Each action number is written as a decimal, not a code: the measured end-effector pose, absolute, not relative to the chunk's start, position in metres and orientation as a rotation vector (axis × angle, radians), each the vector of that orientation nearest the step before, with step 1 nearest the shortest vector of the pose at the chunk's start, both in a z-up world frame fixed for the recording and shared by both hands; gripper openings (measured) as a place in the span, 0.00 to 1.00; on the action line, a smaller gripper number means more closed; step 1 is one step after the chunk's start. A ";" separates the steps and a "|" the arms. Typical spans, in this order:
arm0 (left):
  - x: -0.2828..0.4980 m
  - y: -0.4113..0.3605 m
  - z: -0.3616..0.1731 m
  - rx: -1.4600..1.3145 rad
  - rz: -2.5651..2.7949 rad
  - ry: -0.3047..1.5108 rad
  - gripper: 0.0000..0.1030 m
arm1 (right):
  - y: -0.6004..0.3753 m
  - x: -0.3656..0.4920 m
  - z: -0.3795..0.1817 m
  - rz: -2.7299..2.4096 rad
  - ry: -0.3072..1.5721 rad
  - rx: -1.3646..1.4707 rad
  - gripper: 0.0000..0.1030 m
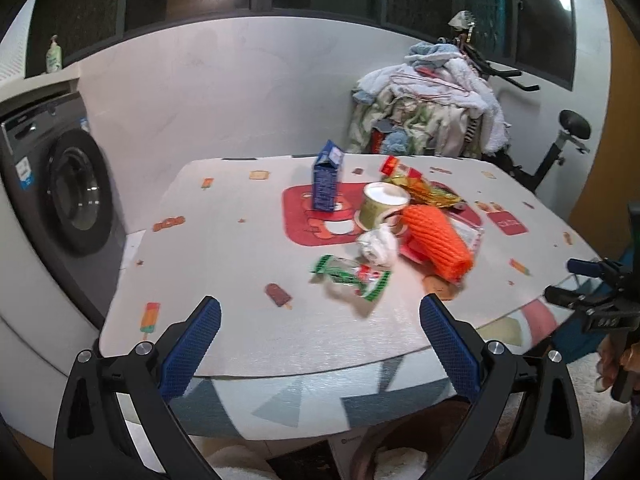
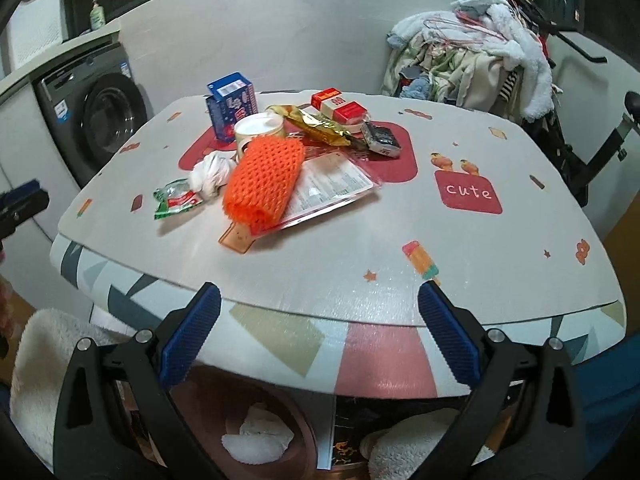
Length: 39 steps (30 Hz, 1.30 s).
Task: Collect trash
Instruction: 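Grasp the orange foam net with the right tool, then grasp the green snack wrapper with the left tool while the right tool holds the orange net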
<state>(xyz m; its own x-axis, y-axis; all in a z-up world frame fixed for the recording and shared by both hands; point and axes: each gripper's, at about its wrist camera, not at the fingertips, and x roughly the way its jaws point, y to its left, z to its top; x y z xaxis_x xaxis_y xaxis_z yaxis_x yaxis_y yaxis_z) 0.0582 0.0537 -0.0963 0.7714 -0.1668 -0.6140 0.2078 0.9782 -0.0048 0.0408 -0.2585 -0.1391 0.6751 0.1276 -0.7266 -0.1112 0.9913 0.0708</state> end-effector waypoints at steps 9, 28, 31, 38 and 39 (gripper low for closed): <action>0.074 0.074 -0.111 0.011 -0.192 0.697 0.94 | -0.259 0.077 -0.142 0.168 0.801 0.096 0.91; 0.125 0.079 -0.148 -0.306 -0.286 0.858 0.75 | -0.192 0.197 -0.172 0.284 0.885 0.125 0.36; 0.140 0.077 -0.158 -0.389 -0.296 0.903 0.68 | -0.199 0.181 -0.156 0.306 0.810 0.136 0.33; 0.182 0.066 -0.183 -0.596 -0.281 1.020 0.59 | -0.237 0.141 -0.134 0.278 0.683 0.176 0.31; 0.187 0.064 -0.186 -0.615 -0.280 1.037 0.59 | -0.242 0.138 -0.134 0.270 0.680 0.186 0.31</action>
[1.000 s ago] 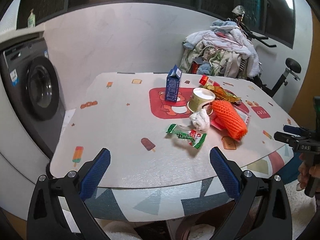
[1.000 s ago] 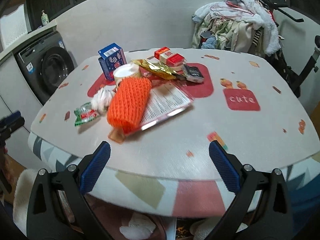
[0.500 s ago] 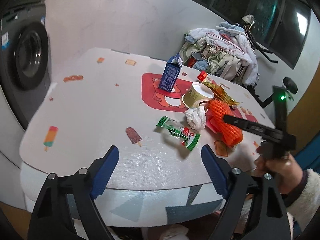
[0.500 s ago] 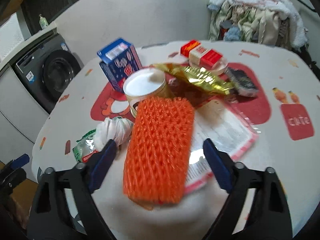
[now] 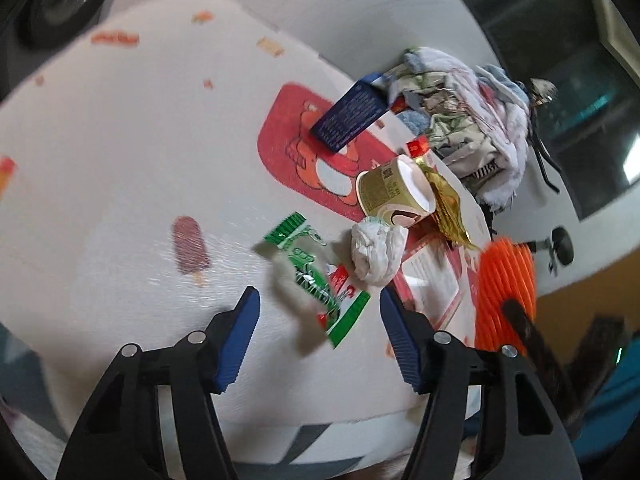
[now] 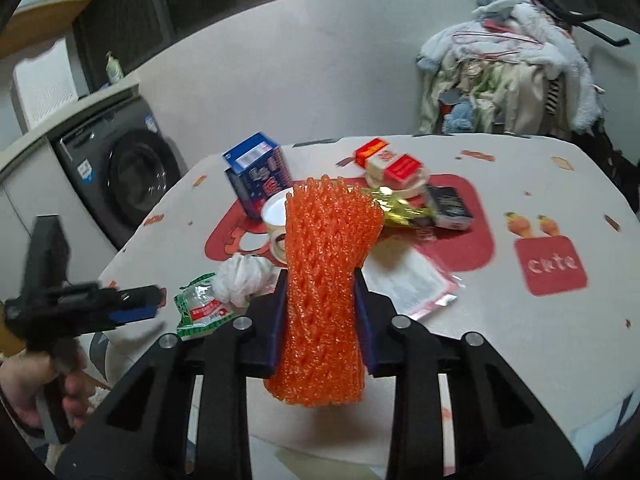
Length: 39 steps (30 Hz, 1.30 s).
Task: Collect trash
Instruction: 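Grasp the green snack wrapper with the left tool while the right tool holds the orange net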
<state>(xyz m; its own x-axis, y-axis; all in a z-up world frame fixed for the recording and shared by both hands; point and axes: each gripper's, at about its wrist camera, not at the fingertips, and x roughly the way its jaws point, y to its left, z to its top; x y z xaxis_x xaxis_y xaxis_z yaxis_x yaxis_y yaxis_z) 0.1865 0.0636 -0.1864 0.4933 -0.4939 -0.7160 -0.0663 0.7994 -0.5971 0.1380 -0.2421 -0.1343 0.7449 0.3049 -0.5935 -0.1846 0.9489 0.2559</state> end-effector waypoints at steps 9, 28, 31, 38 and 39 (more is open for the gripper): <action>0.211 0.048 -0.199 -0.539 -0.168 1.084 0.15 | -0.300 0.109 -0.137 0.224 0.681 0.275 0.31; 0.124 0.039 -0.105 -0.197 -0.317 0.852 0.08 | -0.298 0.044 -0.113 0.202 0.638 0.267 0.31; 0.100 0.026 -0.105 -0.138 -0.364 0.845 0.08 | -0.295 0.030 -0.113 0.201 0.638 0.257 0.31; 0.045 -0.009 -0.126 0.017 -0.464 0.853 0.08 | -0.290 0.001 -0.122 0.203 0.648 0.251 0.31; 0.039 -0.014 -0.130 0.033 -0.479 0.853 0.08 | -0.289 -0.003 -0.124 0.204 0.654 0.250 0.31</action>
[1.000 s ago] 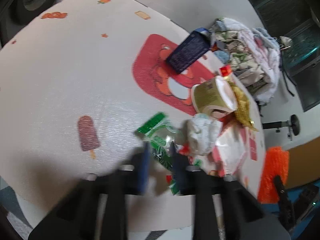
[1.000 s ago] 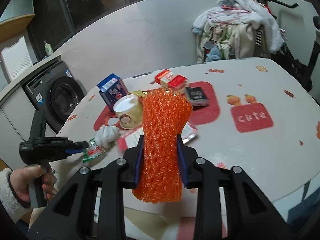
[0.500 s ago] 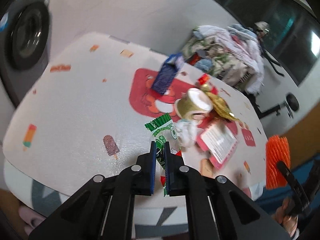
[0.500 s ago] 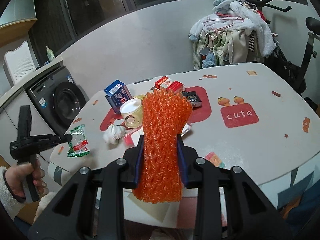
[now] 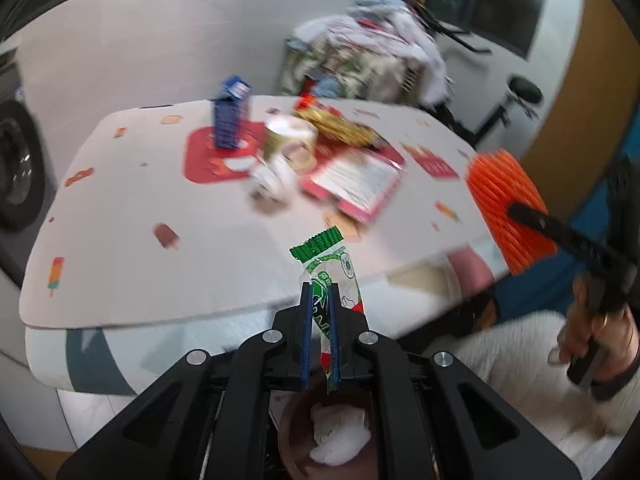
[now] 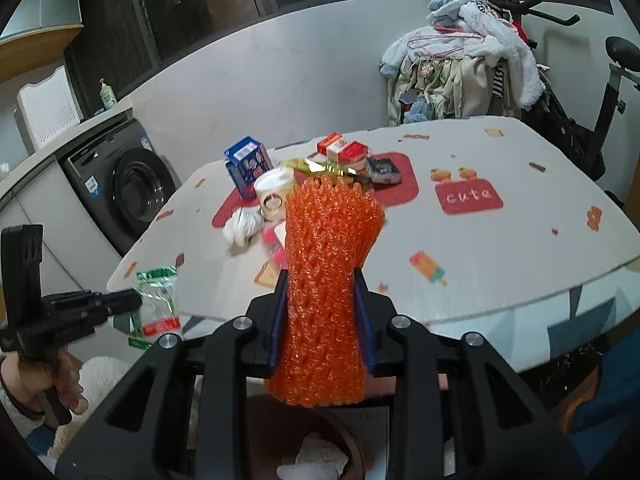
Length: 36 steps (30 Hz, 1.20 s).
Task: Collect trash
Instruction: 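Grasp the green snack wrapper with the left tool while the right tool holds the orange net, then drop the orange net and green wrapper into the brown bin, opening both tools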
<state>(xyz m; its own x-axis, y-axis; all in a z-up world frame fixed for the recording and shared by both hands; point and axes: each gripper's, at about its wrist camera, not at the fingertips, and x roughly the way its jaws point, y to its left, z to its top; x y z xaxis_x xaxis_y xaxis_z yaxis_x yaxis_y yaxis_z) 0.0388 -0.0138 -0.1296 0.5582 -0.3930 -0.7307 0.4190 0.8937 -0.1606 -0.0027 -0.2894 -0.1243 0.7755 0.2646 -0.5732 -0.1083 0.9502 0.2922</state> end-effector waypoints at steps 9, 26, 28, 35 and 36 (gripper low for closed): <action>-0.007 -0.053 -0.178 0.211 -0.594 0.902 0.08 | -0.285 -0.026 -0.146 0.203 0.697 0.237 0.31; -0.006 -0.041 -0.190 0.154 -0.557 0.898 0.58 | -0.273 -0.029 -0.180 0.221 0.781 0.219 0.31; -0.007 -0.031 -0.180 0.128 -0.520 0.854 0.70 | -0.268 -0.031 -0.185 0.231 0.796 0.208 0.31; -0.017 -0.006 -0.154 0.147 -0.401 0.722 0.91 | -0.235 -0.040 -0.203 0.300 0.874 0.090 0.31; -0.019 -0.002 -0.153 0.150 -0.387 0.710 0.92 | -0.229 -0.041 -0.207 0.310 0.890 0.070 0.31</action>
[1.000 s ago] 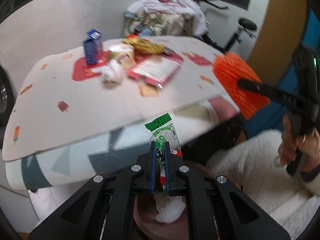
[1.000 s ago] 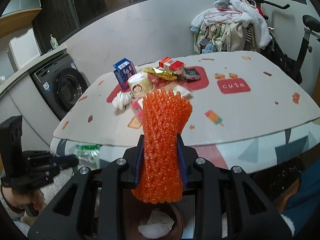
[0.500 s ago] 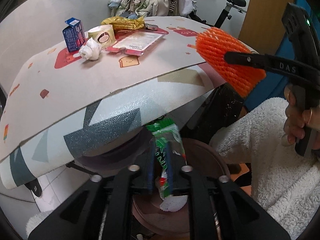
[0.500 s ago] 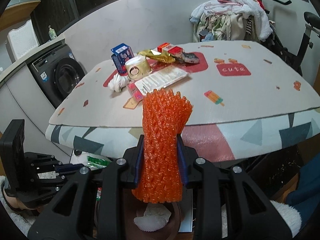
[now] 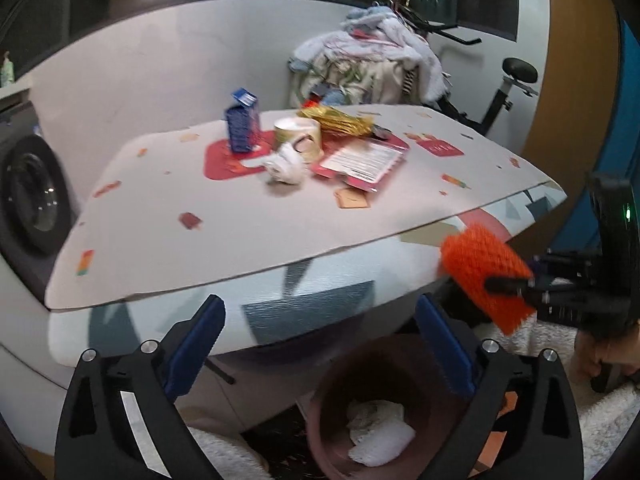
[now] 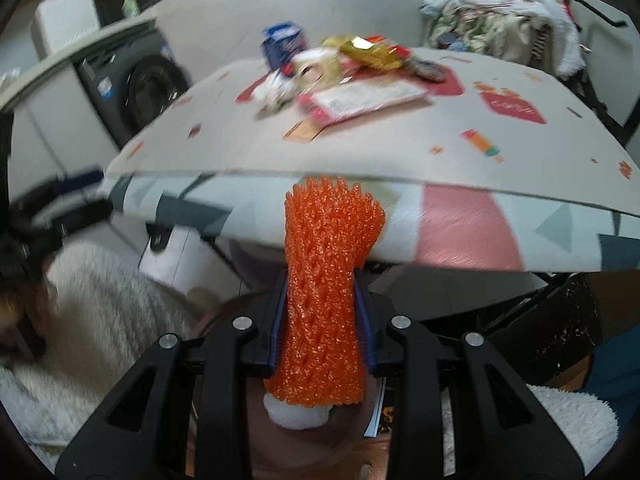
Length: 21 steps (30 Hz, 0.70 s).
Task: Collect trash
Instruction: 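Drop the orange net and green wrapper into the brown bin, opening both tools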
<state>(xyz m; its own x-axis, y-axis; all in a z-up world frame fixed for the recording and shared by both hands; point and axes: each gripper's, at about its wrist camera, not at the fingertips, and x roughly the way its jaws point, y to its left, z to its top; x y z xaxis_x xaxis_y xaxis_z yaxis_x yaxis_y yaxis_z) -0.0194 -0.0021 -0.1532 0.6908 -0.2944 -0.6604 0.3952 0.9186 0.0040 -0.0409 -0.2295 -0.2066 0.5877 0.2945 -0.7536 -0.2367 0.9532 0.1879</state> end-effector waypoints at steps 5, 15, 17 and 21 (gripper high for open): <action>-0.025 0.012 -0.156 0.125 -0.349 0.691 0.93 | -0.205 -0.043 -0.223 0.374 0.959 -0.004 0.31; -0.017 0.018 -0.167 0.081 -0.301 0.732 0.93 | -0.185 -0.038 -0.258 0.398 1.110 -0.082 0.31; -0.017 0.017 -0.168 0.084 -0.301 0.737 0.93 | -0.185 -0.038 -0.261 0.392 1.123 -0.087 0.32; -0.016 0.016 -0.169 0.089 -0.302 0.743 0.93 | -0.183 -0.037 -0.265 0.387 1.147 -0.091 0.39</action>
